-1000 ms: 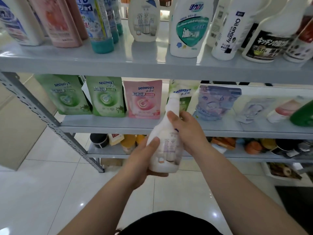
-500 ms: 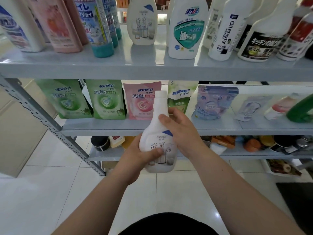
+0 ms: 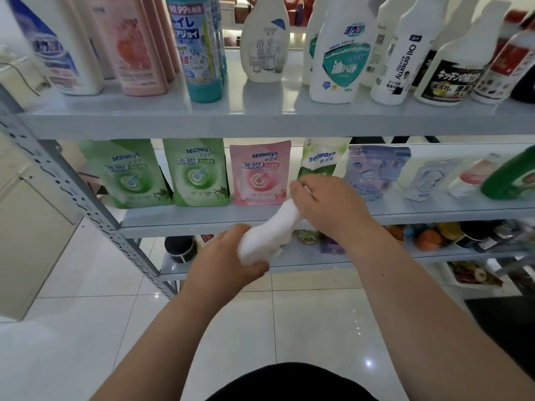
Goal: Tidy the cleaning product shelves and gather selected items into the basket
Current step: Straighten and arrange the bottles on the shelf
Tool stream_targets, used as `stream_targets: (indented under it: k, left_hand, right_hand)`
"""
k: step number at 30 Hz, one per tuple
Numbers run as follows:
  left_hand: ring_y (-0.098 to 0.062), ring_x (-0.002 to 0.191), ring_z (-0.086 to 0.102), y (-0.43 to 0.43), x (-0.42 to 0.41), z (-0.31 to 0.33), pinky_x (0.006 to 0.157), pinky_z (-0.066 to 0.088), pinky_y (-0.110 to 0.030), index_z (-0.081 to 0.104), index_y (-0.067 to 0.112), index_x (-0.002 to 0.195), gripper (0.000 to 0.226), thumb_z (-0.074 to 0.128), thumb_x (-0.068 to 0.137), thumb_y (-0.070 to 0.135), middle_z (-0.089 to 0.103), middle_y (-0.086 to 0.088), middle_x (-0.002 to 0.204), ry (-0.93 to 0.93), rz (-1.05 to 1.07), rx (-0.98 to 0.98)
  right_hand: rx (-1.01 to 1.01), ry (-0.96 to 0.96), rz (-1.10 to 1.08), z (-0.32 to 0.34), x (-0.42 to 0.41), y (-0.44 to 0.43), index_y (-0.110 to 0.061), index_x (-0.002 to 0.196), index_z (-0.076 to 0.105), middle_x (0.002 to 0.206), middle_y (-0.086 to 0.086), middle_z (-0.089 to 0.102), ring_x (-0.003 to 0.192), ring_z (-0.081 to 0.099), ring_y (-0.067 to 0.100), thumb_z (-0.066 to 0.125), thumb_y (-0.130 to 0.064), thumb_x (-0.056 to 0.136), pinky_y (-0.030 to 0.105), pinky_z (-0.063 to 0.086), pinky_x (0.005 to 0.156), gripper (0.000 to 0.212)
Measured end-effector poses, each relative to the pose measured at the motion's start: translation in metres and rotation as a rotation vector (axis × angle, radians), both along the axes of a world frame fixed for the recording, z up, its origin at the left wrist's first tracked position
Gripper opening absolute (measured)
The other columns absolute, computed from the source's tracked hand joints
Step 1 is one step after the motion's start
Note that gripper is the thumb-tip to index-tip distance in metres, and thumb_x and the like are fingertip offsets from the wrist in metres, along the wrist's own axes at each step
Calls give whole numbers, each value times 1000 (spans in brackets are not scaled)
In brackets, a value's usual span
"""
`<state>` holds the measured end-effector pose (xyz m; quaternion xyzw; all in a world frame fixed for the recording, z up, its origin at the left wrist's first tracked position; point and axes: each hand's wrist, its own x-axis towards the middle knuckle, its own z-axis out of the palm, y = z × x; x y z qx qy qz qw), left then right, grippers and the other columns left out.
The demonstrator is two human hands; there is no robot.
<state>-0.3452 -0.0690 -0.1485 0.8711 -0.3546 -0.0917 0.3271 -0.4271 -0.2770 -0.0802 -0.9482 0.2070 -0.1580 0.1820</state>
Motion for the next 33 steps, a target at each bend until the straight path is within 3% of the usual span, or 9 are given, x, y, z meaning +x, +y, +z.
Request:
stream_targets:
  k: [6, 9, 14, 16, 18, 25, 28, 31, 33]
  left_hand:
    - [-7, 84, 71, 44, 16, 10, 63, 63, -33, 60, 68, 101, 64, 89, 46, 50, 69, 20, 94, 507, -171, -173]
    - [-5, 78, 72, 57, 18, 14, 56, 59, -26, 63, 66, 97, 57, 89, 49, 50, 72, 21, 93, 548, -155, -292]
    - [-1, 80, 72, 61, 31, 34, 62, 58, -21, 64, 62, 97, 32, 71, 66, 64, 74, 23, 93, 500, 18, -570]
    - [-3, 84, 72, 58, 36, 43, 70, 61, -31, 61, 66, 101, 30, 62, 71, 72, 73, 22, 97, 495, 15, -619]
    - [-1, 86, 71, 51, 39, 55, 66, 58, -21, 57, 70, 104, 28, 55, 76, 75, 72, 24, 99, 475, -40, -654]
    - [-2, 90, 70, -11, 46, 91, 70, 57, -18, 50, 76, 110, 24, 35, 96, 63, 70, 20, 104, 471, -172, -665]
    - [-5, 109, 67, -49, 55, 108, 88, 56, -27, 50, 61, 130, 29, 36, 107, 54, 68, 17, 119, 455, -182, -625]
    - [10, 120, 56, -87, 73, 132, 92, 51, -16, 44, 61, 139, 43, 32, 98, 67, 57, 26, 137, 386, -226, -607]
    - [-2, 133, 51, -115, 91, 147, 108, 47, -30, 43, 49, 146, 56, 31, 95, 69, 51, 14, 150, 335, -184, -649]
  right_hand:
    - [88, -307, 272, 17, 9, 48, -31, 64, 34, 57, -5, 38, 55, 38, 12, 30, -39, 97, 22, 24, 51, 34]
    - [385, -467, 205, 12, 21, 74, -21, 76, 51, 70, 0, 52, 62, 49, 9, 41, -46, 97, 22, 37, 55, 35]
    - [831, -322, 251, -21, 23, 116, -58, 117, 56, 113, -27, 69, 103, 67, -3, 68, -63, 87, 14, 53, 80, 33]
    - [934, -415, 227, -24, 23, 125, -55, 124, 59, 122, -18, 71, 111, 68, 3, 74, -64, 85, 18, 55, 85, 43]
    - [1052, -522, 200, -18, 25, 122, -46, 125, 64, 123, -5, 73, 112, 71, 15, 80, -58, 83, 26, 59, 84, 47]
    - [1062, -727, 79, 13, 32, 70, -38, 131, 61, 125, 2, 72, 114, 71, 24, 85, -59, 74, 37, 61, 86, 65]
    - [1032, -815, 63, 31, 37, 36, -37, 128, 62, 125, 4, 72, 112, 72, 27, 86, -62, 71, 37, 62, 83, 67]
    - [982, -878, 50, 52, 44, 4, -42, 124, 63, 123, 1, 73, 111, 72, 24, 87, -62, 71, 36, 62, 82, 62]
    - [939, -910, 42, 63, 50, -15, -47, 120, 64, 121, -4, 74, 109, 73, 18, 85, -53, 73, 31, 61, 80, 51]
